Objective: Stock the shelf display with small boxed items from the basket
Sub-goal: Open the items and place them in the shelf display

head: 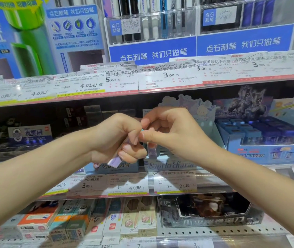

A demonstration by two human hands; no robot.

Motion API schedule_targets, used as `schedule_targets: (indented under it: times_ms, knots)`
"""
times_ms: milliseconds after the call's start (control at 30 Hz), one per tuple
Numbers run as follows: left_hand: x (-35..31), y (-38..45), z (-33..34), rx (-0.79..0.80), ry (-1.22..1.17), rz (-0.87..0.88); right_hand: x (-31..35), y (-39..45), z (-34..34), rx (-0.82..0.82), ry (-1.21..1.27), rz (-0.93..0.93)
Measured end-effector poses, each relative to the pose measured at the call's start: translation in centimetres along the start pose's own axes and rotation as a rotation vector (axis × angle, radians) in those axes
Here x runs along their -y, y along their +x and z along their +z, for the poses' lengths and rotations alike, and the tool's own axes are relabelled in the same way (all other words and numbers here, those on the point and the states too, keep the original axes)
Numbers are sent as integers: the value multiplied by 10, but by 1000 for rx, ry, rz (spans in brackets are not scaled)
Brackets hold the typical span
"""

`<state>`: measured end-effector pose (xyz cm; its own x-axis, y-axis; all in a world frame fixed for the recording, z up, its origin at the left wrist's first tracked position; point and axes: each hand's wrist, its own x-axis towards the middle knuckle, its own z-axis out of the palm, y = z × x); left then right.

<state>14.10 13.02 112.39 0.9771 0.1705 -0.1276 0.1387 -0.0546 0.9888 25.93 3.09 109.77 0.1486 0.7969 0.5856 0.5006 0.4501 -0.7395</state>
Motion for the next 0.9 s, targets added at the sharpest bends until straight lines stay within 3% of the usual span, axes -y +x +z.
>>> schedule_targets:
  times_ms: [167,233,333,467,600,700,900]
  knots:
    - [3,1,4,-9,-16,82,2,2,-3,52,10,-1]
    - [5,3,-1,-108,85,143,3,2,-10,61,54,0]
    - [6,7,-10,-310,239,313,2,3,-25,-54,128,2]
    - [9,7,-17,-428,801,493,-8,4,-42,-161,66,10]
    - [21,6,-27,-279,1261,409,-24,7,-49,-223,-238,-5]
    - [24,7,-28,-274,1232,283,-38,12,-48,-240,-386,-43]
    - [21,6,-27,-249,1248,270,-48,19,-45,-197,-433,13]
